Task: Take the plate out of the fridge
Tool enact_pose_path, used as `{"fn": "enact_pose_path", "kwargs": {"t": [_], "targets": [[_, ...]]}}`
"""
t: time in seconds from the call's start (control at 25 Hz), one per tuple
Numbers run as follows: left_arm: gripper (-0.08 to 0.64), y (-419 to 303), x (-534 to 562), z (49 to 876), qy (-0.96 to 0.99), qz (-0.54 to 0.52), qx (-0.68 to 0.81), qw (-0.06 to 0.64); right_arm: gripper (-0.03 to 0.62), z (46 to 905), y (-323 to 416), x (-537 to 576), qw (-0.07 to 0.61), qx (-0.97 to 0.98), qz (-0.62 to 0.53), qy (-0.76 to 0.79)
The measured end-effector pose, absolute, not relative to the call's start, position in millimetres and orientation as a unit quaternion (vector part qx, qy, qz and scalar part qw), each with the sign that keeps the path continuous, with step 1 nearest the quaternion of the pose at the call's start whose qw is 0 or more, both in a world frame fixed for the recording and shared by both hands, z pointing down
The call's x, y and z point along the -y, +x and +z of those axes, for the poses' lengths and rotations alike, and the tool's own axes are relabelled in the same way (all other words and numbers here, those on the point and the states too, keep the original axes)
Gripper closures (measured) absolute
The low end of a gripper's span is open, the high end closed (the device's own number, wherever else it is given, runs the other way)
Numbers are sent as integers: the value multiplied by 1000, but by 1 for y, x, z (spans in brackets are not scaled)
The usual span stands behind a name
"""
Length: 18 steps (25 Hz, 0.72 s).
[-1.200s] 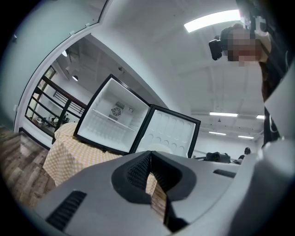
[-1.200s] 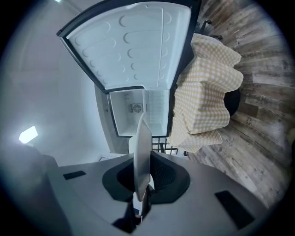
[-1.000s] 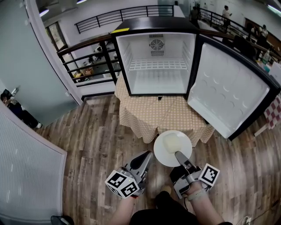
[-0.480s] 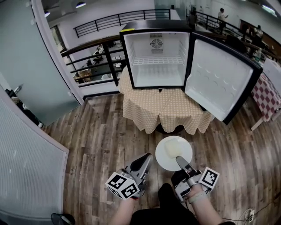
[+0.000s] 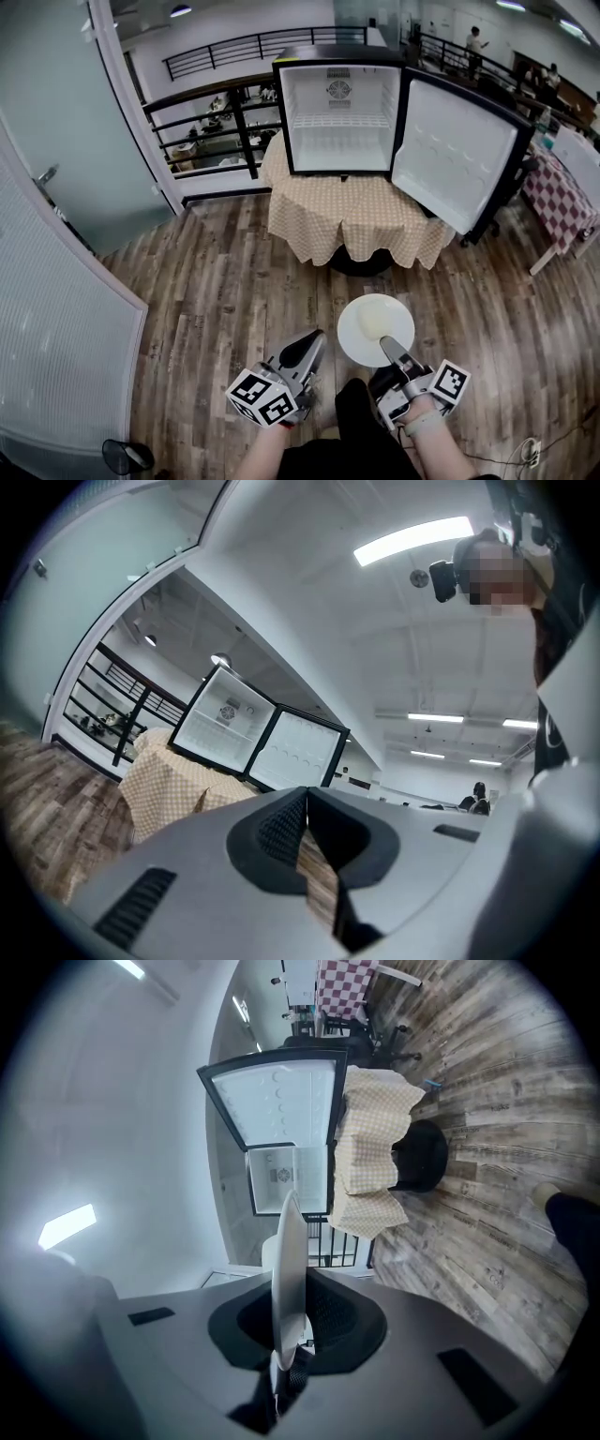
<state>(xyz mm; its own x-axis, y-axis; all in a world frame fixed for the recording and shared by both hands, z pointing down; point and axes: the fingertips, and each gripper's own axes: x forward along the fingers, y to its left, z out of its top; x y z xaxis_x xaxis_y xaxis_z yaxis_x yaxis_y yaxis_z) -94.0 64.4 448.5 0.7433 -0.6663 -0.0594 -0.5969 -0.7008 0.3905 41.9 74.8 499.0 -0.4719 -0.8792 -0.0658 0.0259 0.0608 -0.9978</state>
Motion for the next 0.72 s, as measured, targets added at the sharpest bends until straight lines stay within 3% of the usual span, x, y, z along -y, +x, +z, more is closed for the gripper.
{"fn": "enact_pose_path", "kwargs": {"t": [0.72], "targets": [[551, -79, -108, 447, 923, -98, 330, 170, 548, 498, 50, -128, 396, -623, -585, -336]]}}
